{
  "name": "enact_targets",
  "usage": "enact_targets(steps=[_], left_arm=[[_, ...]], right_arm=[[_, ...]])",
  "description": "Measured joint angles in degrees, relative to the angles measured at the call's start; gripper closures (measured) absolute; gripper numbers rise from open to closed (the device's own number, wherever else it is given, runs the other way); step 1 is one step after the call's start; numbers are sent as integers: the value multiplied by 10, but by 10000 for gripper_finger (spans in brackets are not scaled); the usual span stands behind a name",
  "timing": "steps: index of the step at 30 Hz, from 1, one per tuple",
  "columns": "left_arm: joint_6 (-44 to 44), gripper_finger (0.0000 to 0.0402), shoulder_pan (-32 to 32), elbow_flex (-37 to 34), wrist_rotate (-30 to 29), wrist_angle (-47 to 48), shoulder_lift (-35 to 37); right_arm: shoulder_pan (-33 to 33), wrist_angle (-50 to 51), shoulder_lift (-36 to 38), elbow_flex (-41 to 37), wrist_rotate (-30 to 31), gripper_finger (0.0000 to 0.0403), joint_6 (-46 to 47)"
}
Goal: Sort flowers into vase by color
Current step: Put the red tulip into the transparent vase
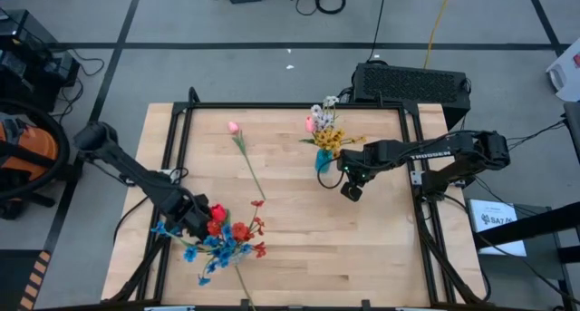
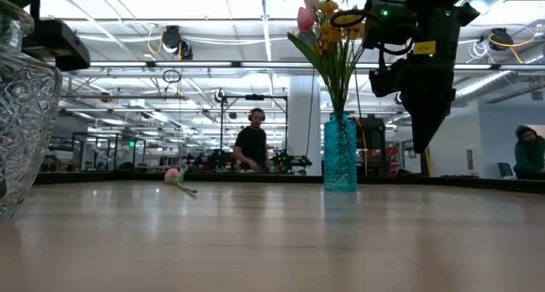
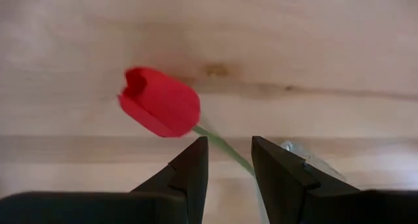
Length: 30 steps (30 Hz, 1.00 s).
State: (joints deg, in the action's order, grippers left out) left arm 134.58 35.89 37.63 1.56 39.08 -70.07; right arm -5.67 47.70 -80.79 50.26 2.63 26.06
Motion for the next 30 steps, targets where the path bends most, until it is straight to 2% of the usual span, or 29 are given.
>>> enact_targets(steps=[18, 30], left_arm=[[-3, 277, 25, 0, 21, -22, -87], [-1, 277, 20, 0, 9, 106, -104]], right_arm=[[0, -44, 0, 0, -14, 401, 3], [0, -63, 0, 0, -14, 401, 18]])
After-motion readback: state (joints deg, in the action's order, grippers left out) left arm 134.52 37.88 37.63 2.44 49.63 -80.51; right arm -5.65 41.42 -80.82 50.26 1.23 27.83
